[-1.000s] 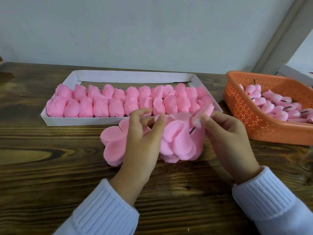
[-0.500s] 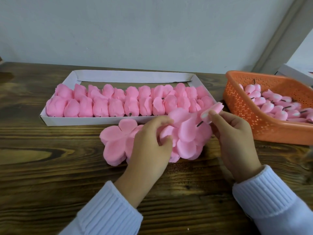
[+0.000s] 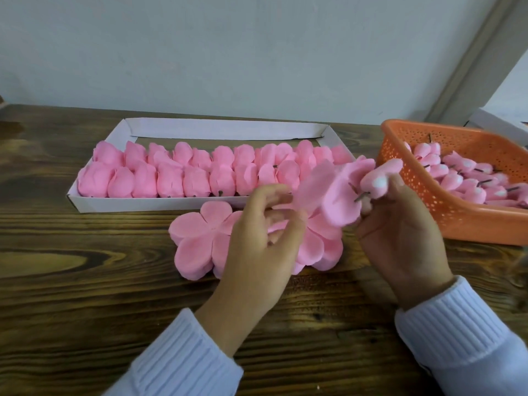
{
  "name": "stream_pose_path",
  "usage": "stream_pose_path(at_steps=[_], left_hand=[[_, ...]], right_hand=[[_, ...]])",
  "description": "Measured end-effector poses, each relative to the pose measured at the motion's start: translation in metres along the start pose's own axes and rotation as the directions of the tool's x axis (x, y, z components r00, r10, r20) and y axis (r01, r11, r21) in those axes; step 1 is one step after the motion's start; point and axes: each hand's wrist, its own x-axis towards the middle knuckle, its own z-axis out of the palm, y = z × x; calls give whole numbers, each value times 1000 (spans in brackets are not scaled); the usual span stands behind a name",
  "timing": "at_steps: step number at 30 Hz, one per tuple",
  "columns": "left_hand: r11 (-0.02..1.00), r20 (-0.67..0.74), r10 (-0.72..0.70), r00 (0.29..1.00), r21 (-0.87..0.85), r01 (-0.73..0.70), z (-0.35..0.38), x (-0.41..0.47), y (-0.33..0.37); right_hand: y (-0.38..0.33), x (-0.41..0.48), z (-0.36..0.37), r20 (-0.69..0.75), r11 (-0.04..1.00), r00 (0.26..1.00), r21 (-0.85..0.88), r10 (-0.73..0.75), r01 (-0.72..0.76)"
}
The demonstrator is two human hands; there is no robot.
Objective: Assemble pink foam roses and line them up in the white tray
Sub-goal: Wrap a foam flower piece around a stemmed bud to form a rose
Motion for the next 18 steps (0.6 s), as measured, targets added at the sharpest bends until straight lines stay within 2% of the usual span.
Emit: stream_pose_path(at_steps=[2, 3, 5, 6, 8, 11, 15, 18], left_hand=[[944, 85, -217, 972, -235, 232, 0, 3, -1], [867, 186, -279, 942, -373, 331, 0, 6, -1], [649, 401, -302, 865, -579, 494, -2, 10, 7], [598, 472, -254, 844, -609, 521, -3, 10, 9], [635, 481, -218, 849, -590, 498, -1, 7, 9], [679, 347, -354, 868, -543, 494, 2, 6, 3], [702, 250, -385, 889, -545, 458, -1, 7, 1], [721, 260, -397, 880, -505, 474, -3, 7, 0]], right_hand=[[-1, -1, 2, 83, 991, 992, 94, 91, -99], [-1, -2, 3, 113, 989, 987, 85, 112, -122], [1, -4, 4, 99, 991, 987, -56, 128, -123], [3, -6, 5, 83, 981, 989, -157, 126, -112], [5, -9, 7, 95, 951, 991, -305, 92, -59], [6, -12, 8, 137, 899, 990, -435, 23, 39], [9, -10, 4, 117, 832, 982, -523, -147, 187], [6, -11, 4, 106, 850, 960, -447, -260, 280]])
